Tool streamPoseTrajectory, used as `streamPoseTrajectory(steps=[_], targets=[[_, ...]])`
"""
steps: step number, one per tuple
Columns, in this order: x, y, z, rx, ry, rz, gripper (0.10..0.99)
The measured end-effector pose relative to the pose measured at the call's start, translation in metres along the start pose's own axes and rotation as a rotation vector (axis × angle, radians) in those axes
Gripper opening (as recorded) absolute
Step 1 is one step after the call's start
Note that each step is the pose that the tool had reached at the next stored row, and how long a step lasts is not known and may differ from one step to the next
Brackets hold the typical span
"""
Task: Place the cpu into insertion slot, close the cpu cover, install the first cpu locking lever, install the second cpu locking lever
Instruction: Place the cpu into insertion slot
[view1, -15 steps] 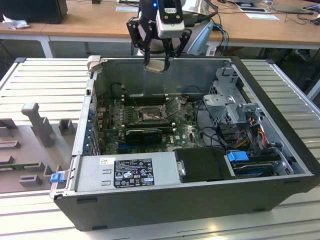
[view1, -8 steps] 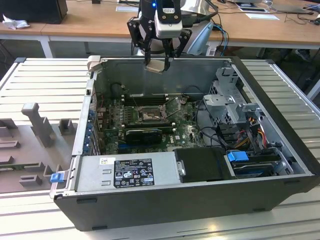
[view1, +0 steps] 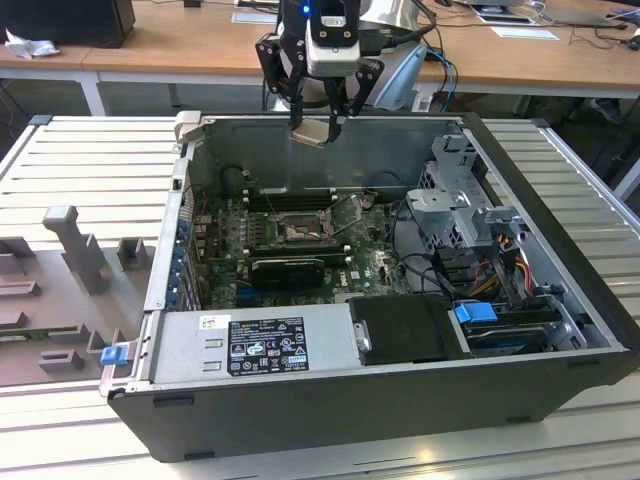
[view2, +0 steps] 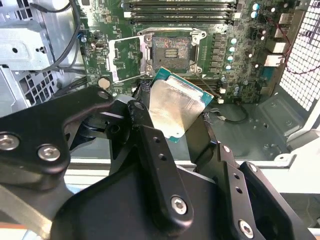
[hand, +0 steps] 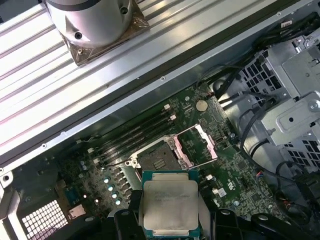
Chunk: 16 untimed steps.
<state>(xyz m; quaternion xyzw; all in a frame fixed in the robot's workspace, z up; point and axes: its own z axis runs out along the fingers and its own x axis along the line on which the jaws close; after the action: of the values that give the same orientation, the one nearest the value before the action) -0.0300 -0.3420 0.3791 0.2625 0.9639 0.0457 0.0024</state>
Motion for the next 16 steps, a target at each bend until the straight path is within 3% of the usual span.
streamPoseTrajectory(steps=[16], targets=[[0.0, 0.0, 0.0002, -0.002, -0.0112, 0.125, 0.529]])
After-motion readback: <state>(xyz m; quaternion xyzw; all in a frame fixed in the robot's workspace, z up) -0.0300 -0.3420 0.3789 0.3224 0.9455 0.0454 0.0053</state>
